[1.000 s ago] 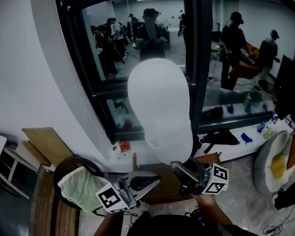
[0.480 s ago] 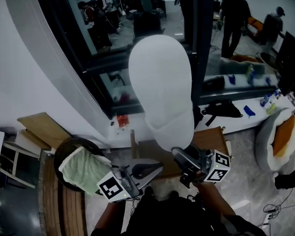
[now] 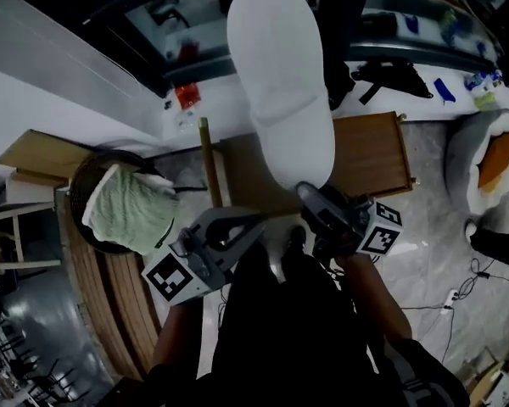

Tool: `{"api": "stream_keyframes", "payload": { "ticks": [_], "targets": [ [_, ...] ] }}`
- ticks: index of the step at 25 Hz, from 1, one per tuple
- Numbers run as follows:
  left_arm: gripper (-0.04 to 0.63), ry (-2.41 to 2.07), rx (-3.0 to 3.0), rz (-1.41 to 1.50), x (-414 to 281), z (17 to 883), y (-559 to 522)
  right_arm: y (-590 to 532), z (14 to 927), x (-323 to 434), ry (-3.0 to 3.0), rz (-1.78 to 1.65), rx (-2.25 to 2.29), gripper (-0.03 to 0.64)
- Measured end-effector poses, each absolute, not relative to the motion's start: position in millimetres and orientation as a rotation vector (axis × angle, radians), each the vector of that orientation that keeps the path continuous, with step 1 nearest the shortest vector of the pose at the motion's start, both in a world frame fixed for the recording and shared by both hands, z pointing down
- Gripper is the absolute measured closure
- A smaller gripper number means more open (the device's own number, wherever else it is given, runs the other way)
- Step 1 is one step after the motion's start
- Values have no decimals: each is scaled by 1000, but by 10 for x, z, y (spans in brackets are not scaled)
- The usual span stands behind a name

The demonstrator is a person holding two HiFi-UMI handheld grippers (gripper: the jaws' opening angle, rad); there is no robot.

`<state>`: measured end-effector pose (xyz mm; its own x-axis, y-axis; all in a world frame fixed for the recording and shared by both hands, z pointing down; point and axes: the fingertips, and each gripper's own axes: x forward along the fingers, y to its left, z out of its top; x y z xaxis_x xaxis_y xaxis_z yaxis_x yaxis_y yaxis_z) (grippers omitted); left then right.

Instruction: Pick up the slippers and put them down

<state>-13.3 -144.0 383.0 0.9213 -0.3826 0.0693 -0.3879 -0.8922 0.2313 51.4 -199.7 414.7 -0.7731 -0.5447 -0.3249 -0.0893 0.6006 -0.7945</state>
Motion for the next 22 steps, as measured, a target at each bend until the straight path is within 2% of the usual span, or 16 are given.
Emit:
{"api": "stream_keyframes", "payload": {
  "ticks": [11, 22],
  "targets": [
    [584, -531, 2701, 62, -138, 4797, -1543, -1755, 6057, 471, 2059, -1563, -680, 561],
    [584, -312, 2606, 20, 220, 5287, -1116, -1286, 7152, 300, 1866, -1817, -733, 561]
  ]
}}
